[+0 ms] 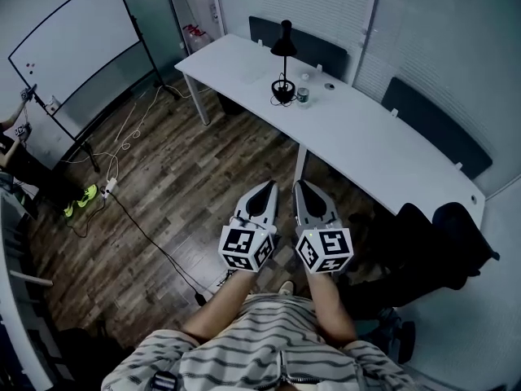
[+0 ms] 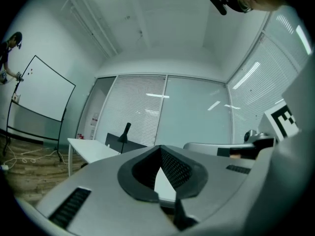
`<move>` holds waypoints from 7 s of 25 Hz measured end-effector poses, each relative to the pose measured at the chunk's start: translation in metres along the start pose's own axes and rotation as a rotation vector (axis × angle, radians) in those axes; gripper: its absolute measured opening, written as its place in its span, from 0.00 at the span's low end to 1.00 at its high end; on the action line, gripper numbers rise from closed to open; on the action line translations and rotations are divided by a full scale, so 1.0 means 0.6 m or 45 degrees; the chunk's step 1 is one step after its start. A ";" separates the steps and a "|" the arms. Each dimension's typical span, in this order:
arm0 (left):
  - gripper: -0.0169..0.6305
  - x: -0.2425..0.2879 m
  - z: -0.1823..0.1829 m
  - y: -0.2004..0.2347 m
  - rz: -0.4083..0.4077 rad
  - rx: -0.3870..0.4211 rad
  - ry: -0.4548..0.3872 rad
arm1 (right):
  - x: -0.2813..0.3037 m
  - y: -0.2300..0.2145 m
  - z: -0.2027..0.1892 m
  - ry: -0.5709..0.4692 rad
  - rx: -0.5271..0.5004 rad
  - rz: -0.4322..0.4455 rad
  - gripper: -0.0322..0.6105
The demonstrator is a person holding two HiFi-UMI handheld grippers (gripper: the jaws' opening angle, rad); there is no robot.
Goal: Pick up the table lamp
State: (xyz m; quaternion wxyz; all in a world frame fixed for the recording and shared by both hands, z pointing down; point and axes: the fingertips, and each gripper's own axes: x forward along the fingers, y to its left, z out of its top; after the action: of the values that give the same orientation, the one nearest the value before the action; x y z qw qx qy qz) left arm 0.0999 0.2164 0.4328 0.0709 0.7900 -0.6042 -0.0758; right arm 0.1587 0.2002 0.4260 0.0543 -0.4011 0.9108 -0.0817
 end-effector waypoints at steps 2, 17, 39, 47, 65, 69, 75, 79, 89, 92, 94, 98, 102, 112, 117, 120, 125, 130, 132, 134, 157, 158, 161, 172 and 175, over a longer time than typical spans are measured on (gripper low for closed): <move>0.04 0.008 -0.001 -0.004 0.007 -0.028 -0.006 | -0.002 -0.007 0.003 -0.004 0.016 0.022 0.07; 0.04 0.115 -0.032 0.060 0.051 0.031 0.042 | 0.104 -0.087 -0.025 0.039 -0.010 -0.041 0.07; 0.04 0.355 0.023 0.349 -0.089 0.057 0.100 | 0.483 -0.135 -0.033 0.101 -0.085 -0.220 0.07; 0.04 0.393 0.025 0.419 -0.146 0.041 0.124 | 0.549 -0.153 -0.059 0.125 -0.061 -0.323 0.07; 0.04 0.477 -0.025 0.465 -0.154 0.047 0.150 | 0.624 -0.203 -0.110 0.145 -0.066 -0.361 0.07; 0.04 0.525 -0.042 0.481 -0.154 0.067 0.170 | 0.668 -0.244 -0.129 0.151 -0.032 -0.368 0.07; 0.04 0.609 -0.039 0.521 -0.124 0.077 0.161 | 0.744 -0.291 -0.122 0.142 -0.048 -0.348 0.07; 0.04 0.677 -0.029 0.543 -0.110 0.085 0.160 | 0.799 -0.335 -0.114 0.160 -0.070 -0.342 0.07; 0.04 0.788 -0.017 0.582 -0.068 0.088 0.148 | 0.893 -0.412 -0.099 0.165 -0.079 -0.319 0.07; 0.04 0.808 -0.011 0.588 -0.074 0.096 0.146 | 0.910 -0.426 -0.096 0.164 -0.073 -0.329 0.07; 0.04 0.819 -0.010 0.596 -0.083 0.097 0.154 | 0.925 -0.435 -0.098 0.173 -0.071 -0.342 0.07; 0.04 0.844 -0.015 0.610 -0.109 0.098 0.173 | 0.955 -0.459 -0.108 0.178 -0.060 -0.366 0.07; 0.04 0.866 -0.019 0.617 -0.146 0.106 0.186 | 0.982 -0.490 -0.134 0.183 -0.014 -0.384 0.07; 0.04 0.900 -0.061 0.635 -0.182 0.113 0.254 | 1.059 -0.560 -0.206 0.110 -0.097 -0.314 0.15; 0.04 0.915 -0.060 0.635 -0.193 0.124 0.254 | 1.086 -0.583 -0.234 0.137 -0.095 -0.307 0.24; 0.04 0.917 -0.063 0.635 -0.196 0.131 0.263 | 1.099 -0.593 -0.241 0.113 -0.054 -0.304 0.26; 0.04 0.922 -0.070 0.636 -0.193 0.139 0.269 | 1.115 -0.613 -0.262 0.141 -0.122 -0.330 0.24; 0.04 0.926 -0.079 0.635 -0.202 0.139 0.276 | 1.122 -0.622 -0.265 0.113 -0.110 -0.350 0.15; 0.04 0.927 -0.079 0.635 -0.205 0.139 0.274 | 1.122 -0.624 -0.265 0.116 -0.139 -0.338 0.13; 0.04 0.926 -0.079 0.640 -0.202 0.139 0.273 | 1.123 -0.622 -0.267 0.129 -0.173 -0.329 0.12; 0.04 0.914 -0.076 0.676 -0.173 0.207 0.292 | 1.135 -0.611 -0.215 0.149 -0.044 -0.371 0.12; 0.04 0.913 -0.073 0.678 -0.170 0.209 0.289 | 1.131 -0.606 -0.211 0.145 -0.035 -0.372 0.12; 0.04 0.910 -0.066 0.685 -0.163 0.198 0.277 | 1.117 -0.589 -0.194 0.126 -0.018 -0.373 0.12; 0.04 0.913 -0.039 0.677 -0.177 0.171 0.229 | 1.082 -0.540 -0.089 0.017 -0.038 -0.370 0.12; 0.04 0.917 -0.035 0.673 -0.183 0.174 0.212 | 1.076 -0.528 -0.059 0.004 -0.065 -0.367 0.12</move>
State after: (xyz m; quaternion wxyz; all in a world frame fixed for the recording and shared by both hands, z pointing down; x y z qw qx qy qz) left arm -0.1349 -0.4192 0.5167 0.0614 0.8378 -0.5419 0.0266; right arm -0.0526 -0.4841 0.5004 0.0306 -0.5290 0.8455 -0.0662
